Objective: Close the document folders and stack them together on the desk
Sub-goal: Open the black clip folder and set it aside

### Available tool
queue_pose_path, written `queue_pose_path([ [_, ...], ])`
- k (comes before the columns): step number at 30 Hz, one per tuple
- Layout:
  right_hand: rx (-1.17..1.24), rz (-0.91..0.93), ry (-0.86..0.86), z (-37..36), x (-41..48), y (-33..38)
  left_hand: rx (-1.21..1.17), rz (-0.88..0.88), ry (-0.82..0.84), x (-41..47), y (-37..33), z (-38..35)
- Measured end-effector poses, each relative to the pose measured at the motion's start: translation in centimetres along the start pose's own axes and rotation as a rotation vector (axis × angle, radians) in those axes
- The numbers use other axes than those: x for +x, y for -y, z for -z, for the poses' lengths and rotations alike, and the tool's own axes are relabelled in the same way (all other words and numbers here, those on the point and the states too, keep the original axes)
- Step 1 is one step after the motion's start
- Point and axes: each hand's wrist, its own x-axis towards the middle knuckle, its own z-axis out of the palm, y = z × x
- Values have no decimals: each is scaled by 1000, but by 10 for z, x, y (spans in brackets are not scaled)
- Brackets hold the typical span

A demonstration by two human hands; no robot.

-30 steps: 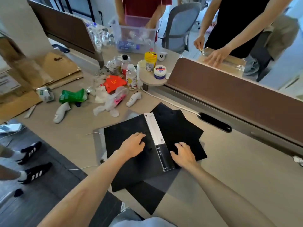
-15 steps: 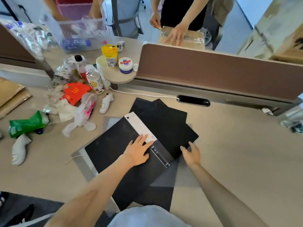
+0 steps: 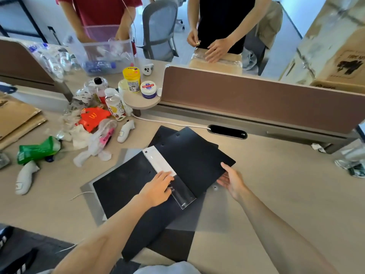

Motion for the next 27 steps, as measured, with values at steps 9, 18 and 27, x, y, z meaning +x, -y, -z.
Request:
queue_pose_path([
  [9,-235,110,226,2,-35,45,-299,398,-245,-43,-65,11],
  [18,154,-4,392,11,-73,59,-721,694,-478,-78,-102,13],
  [27,374,-85,780,12,-123,90,-1532,649,-776,-94,-148,81],
])
